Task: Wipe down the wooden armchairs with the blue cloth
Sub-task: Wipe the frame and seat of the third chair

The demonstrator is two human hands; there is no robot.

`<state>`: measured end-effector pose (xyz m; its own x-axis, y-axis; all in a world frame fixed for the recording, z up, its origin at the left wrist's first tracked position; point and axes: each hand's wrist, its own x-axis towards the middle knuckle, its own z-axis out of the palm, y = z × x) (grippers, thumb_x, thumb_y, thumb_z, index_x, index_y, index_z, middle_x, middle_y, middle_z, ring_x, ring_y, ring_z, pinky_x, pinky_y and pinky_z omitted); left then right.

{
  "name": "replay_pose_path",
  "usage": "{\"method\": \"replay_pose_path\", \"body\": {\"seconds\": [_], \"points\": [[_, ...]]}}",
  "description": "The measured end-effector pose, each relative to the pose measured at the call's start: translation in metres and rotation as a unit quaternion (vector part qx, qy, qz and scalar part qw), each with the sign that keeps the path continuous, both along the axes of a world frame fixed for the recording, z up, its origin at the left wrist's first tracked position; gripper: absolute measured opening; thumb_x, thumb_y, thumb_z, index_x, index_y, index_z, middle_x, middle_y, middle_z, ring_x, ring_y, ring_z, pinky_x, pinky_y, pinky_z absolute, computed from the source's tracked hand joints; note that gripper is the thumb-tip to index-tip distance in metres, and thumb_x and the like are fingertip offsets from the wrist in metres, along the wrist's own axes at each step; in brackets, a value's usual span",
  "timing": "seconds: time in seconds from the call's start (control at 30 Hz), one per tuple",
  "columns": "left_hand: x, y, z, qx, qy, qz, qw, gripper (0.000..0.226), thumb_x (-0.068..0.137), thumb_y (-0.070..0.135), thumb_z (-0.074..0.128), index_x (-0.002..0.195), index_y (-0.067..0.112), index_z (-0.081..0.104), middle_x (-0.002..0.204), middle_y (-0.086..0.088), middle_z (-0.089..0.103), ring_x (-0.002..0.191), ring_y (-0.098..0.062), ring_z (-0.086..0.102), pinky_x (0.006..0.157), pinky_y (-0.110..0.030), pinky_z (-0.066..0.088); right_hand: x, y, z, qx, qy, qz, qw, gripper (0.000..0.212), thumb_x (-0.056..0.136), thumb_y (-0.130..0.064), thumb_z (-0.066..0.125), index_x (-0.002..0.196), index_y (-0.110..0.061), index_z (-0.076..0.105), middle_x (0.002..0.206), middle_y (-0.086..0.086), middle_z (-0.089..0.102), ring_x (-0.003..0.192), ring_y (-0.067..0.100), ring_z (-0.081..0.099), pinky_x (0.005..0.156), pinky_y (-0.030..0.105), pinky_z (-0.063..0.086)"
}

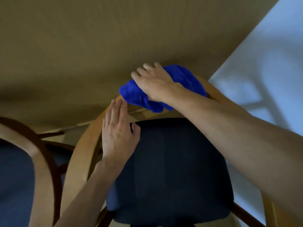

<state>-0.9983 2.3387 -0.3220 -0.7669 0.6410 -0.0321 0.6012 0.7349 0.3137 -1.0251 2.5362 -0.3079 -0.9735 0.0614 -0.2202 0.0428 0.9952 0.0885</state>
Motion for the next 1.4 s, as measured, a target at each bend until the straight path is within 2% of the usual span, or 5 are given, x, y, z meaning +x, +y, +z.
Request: {"method": "replay_pose_path", "body": {"seconds": [0.53,0.67,0.87,1.0,1.4], "points": [[0.008,-0.052,-0.034,0.092,-0.213,0.2,0.952,0.053,0.083,0.022,0.07,0.132,0.017,0.047,0.126,0.001,0.055,0.11,-0.009,0.055,0.085,-0.017,0.04,0.04,-0.037,-0.018,-0.176,0.126,-0.012,0.976,0.086,0.073,-0.039,0.08,0.145,-0.014,0.039,0.151,0.01,0.038,0.143,0.031,0.029,0.119,0.046,0.02],[0.0,-0.041,-0.053,0.238,-0.464,0.36,0.774,0.079,0.08,0.02,0.077,0.146,0.024,0.035,0.144,0.004,0.045,0.125,-0.01,0.047,0.097,-0.027,0.04,0.086,-0.007,-0.019,-0.207,0.34,-0.17,0.902,0.016,0.09,-0.031,0.062,0.096,-0.017,0.058,0.091,-0.002,0.06,0.084,0.018,0.057,0.072,0.026,0.04],[-0.009,-0.021,-0.066,0.315,-0.486,0.313,0.752,0.045,0.081,0.028,0.076,0.122,0.036,0.06,0.127,0.014,0.062,0.122,-0.008,0.053,0.107,-0.038,0.039,0.097,-0.006,-0.042,-0.405,0.019,-0.424,0.809,0.071,0.075,-0.073,0.063,0.125,-0.023,0.056,0.131,-0.003,0.059,0.109,0.016,0.058,0.081,0.024,0.04],[-0.014,-0.025,-0.055,0.389,-0.51,0.291,0.71,0.022,0.083,0.036,0.071,0.103,0.027,0.074,0.111,0.005,0.072,0.108,-0.012,0.065,0.101,-0.04,0.046,0.097,-0.029,-0.059,-0.486,0.107,-0.339,0.799,0.042,0.077,-0.053,0.076,0.103,-0.029,0.054,0.111,-0.016,0.06,0.108,0.005,0.057,0.085,0.022,0.046],[0.006,-0.072,-0.032,0.381,-0.601,0.244,0.659,0.035,0.095,0.018,0.058,0.128,0.029,0.058,0.126,0.004,0.065,0.115,-0.019,0.063,0.09,-0.039,0.054,0.126,-0.037,-0.062,-0.756,-0.018,-0.405,0.515,0.05,0.073,-0.036,0.084,0.119,-0.026,0.066,0.116,-0.004,0.072,0.108,0.016,0.068,0.097,0.043,0.05]]}}
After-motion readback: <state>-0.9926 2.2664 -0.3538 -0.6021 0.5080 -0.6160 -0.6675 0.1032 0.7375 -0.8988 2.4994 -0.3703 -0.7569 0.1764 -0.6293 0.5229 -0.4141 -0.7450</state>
